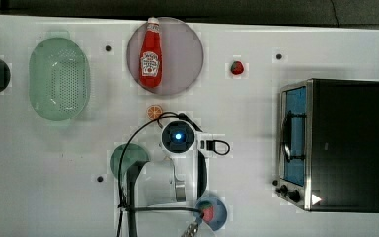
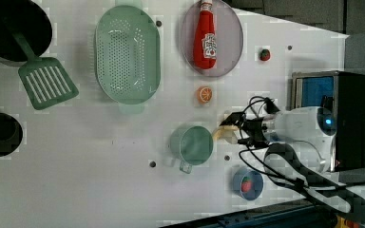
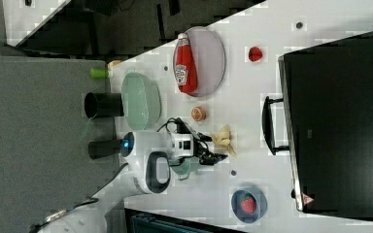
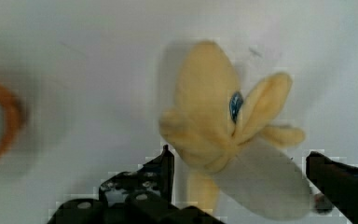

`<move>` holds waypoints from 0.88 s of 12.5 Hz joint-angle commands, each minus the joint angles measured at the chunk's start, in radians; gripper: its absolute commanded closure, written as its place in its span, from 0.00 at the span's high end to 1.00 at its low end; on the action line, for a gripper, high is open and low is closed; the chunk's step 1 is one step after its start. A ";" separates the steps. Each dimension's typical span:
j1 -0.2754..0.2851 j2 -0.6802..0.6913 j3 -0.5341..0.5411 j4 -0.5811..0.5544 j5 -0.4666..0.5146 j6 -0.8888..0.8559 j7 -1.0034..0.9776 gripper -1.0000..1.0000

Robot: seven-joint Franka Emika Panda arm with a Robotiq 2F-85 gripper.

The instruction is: Pick banana from table and place on oven.

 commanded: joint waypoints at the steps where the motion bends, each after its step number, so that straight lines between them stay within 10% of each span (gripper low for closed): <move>1: -0.010 -0.006 0.022 0.010 0.013 0.068 0.025 0.84; 6: -0.010 -0.001 0.024 0.008 0.013 0.087 0.025 0.26; 11: -0.010 -0.119 0.024 0.032 0.014 0.079 0.025 0.25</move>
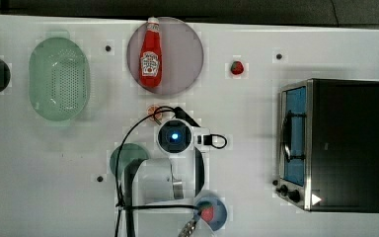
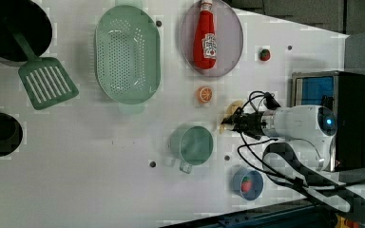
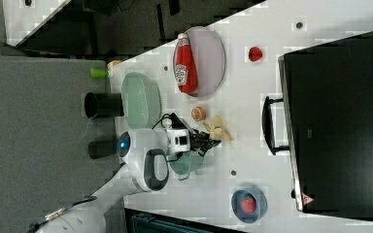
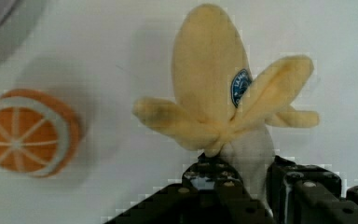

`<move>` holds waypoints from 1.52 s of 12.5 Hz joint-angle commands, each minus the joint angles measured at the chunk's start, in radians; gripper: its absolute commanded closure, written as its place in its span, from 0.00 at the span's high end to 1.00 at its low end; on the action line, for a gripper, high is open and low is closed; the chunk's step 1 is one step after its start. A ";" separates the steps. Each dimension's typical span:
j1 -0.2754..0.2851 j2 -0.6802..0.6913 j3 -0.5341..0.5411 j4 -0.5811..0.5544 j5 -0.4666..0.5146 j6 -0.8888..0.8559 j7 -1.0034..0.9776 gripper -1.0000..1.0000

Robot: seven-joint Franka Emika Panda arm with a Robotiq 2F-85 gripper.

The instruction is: Pick banana from table and place on oven.

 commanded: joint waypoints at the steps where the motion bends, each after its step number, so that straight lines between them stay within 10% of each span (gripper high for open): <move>1: 0.000 -0.169 -0.001 0.015 0.025 -0.005 0.024 0.25; 10: -0.008 -0.577 -0.116 0.340 0.025 -0.832 0.017 0.25; 19: -0.027 -0.476 -0.470 0.473 0.018 -0.873 -0.464 0.25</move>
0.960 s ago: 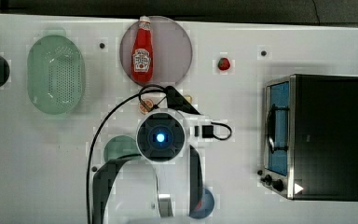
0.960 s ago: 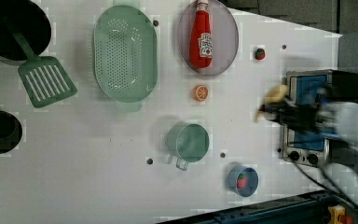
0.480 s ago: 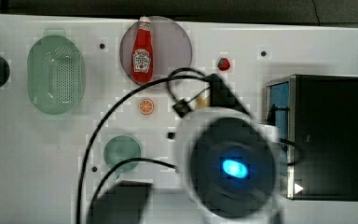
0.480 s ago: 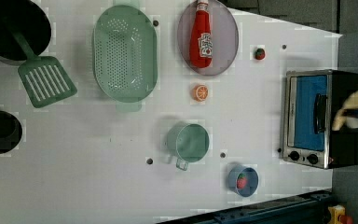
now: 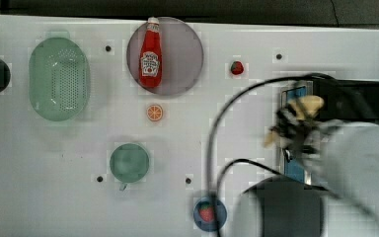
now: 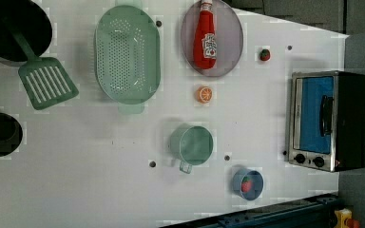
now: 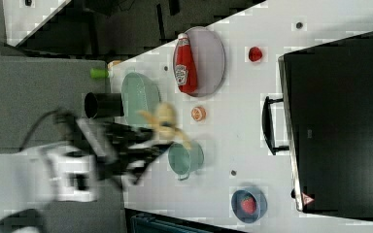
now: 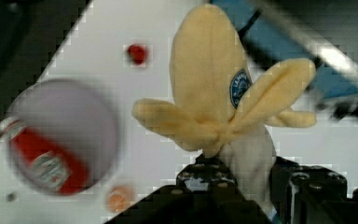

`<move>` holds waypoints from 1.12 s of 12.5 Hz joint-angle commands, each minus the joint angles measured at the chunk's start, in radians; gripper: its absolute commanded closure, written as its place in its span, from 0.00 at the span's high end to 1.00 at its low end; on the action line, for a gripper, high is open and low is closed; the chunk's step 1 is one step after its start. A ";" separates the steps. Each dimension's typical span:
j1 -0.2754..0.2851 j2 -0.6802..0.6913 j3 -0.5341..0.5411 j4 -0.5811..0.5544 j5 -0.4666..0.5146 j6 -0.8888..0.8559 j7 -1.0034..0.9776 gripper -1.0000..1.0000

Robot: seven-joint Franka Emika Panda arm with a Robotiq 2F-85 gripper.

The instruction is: Pick banana from table and place on oven.

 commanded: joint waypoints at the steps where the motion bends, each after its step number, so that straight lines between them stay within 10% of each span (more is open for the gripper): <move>1: -0.018 0.093 -0.094 -0.017 -0.001 0.040 -0.286 0.25; 11: -0.023 0.399 -0.340 -0.015 0.004 0.384 -0.806 0.27; 14: -0.024 0.401 -0.340 -0.015 0.004 0.386 -0.808 0.59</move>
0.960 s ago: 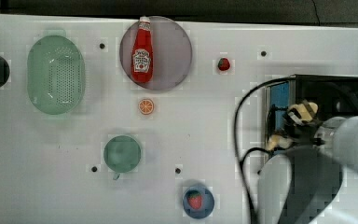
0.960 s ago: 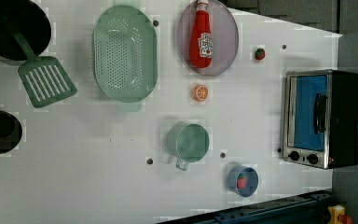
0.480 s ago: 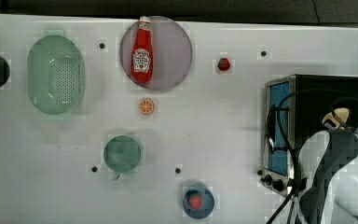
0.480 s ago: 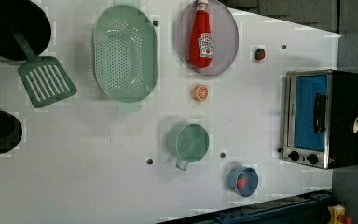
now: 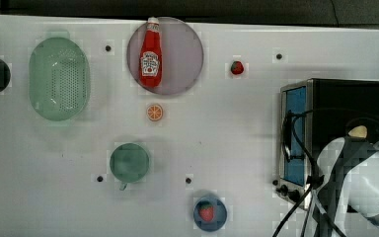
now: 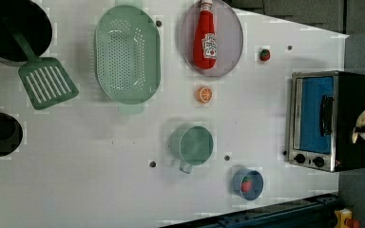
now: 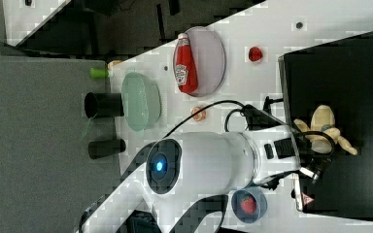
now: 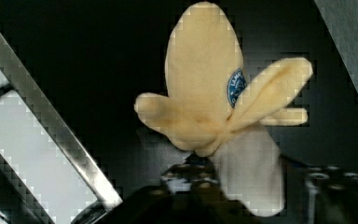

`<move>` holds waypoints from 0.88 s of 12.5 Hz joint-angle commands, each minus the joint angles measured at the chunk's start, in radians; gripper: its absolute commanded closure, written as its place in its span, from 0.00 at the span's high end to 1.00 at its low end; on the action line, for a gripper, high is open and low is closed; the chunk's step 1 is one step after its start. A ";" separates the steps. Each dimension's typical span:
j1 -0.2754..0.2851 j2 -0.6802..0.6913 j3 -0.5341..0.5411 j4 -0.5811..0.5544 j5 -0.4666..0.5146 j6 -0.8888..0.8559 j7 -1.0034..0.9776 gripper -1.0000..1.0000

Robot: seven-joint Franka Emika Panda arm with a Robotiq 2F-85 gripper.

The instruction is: Pick banana from table and place on oven.

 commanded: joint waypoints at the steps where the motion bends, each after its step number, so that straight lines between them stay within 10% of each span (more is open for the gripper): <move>1: 0.020 -0.046 0.006 0.032 0.021 0.015 -0.062 0.71; 4: 0.026 -0.051 0.010 0.060 0.019 0.012 -0.063 1.00; 11: 0.072 -0.187 0.083 0.258 0.017 -0.326 -0.017 1.00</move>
